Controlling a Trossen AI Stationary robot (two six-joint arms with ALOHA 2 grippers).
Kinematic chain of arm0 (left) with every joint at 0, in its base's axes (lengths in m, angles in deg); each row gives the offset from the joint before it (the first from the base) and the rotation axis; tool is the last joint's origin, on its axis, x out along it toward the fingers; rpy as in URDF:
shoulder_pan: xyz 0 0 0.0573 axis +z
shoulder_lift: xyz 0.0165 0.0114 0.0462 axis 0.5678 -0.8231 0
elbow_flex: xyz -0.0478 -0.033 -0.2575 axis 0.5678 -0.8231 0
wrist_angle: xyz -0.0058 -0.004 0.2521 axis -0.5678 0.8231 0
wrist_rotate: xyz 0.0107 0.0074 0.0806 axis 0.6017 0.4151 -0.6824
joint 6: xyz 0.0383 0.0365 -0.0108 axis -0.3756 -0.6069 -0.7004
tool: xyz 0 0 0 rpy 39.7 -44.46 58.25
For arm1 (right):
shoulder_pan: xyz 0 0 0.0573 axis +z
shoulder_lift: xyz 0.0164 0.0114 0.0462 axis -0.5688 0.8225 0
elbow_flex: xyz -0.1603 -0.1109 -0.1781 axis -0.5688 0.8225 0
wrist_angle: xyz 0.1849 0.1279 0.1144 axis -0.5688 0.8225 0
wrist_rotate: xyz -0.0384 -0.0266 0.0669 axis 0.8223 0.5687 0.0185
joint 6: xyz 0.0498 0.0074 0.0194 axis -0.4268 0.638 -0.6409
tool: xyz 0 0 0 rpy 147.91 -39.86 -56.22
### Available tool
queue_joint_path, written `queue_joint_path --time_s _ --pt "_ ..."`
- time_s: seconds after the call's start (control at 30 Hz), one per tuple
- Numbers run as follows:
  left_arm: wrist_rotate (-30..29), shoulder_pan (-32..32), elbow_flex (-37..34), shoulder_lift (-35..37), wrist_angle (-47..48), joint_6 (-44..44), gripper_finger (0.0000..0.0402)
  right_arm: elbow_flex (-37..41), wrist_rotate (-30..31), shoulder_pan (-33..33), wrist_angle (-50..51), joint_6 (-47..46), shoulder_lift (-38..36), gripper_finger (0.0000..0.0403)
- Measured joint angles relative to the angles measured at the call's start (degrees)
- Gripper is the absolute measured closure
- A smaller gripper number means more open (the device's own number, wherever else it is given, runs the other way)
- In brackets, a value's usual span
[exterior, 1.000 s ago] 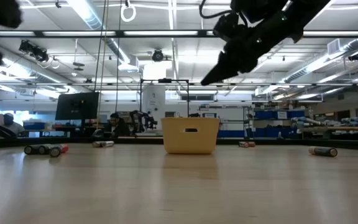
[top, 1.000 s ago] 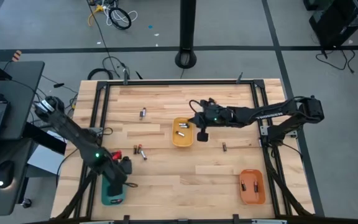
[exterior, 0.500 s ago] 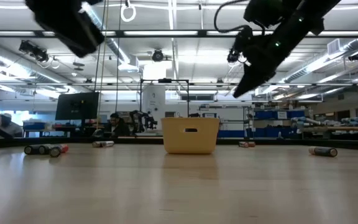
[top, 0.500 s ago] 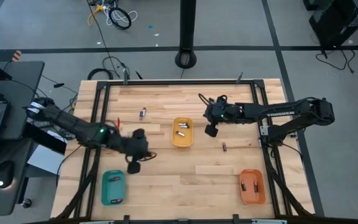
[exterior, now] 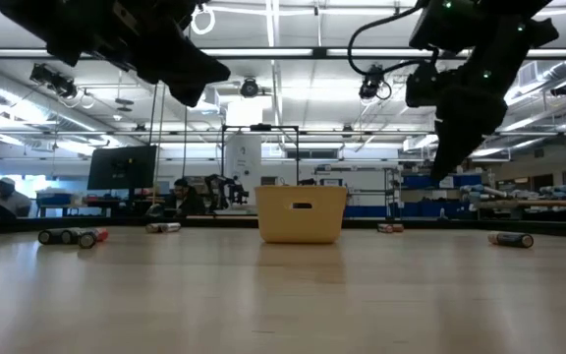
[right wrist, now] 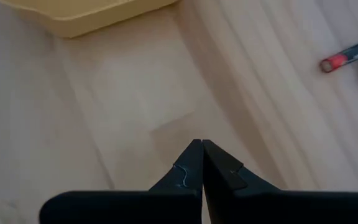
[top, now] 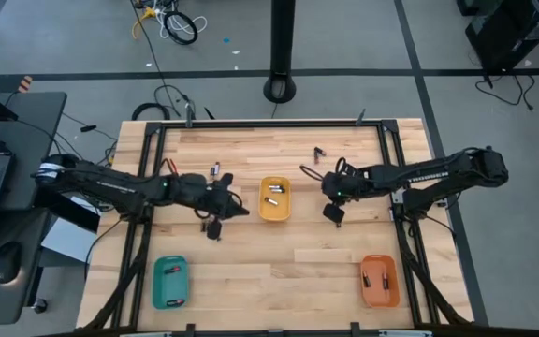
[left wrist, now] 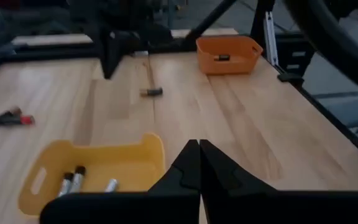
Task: Sort batteries
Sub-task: Put the silver battery into the yellow bin
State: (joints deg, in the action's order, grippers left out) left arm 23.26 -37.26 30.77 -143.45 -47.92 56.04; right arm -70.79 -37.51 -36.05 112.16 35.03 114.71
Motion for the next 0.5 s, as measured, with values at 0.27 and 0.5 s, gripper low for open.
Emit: queue_joint_path --time_s 0.27,0.5 --pt "3.21 8.52 -3.79 -0.01 1.40 5.56 0.0399 0.00 -0.24 4.06 -4.50 -3.85 0.02 0.0382" --pt "-11.94 18.78 2.37 0.00 25.86 13.23 0.0399 0.00 4.97 6.61 -7.50 -5.45 0.02 0.0388"
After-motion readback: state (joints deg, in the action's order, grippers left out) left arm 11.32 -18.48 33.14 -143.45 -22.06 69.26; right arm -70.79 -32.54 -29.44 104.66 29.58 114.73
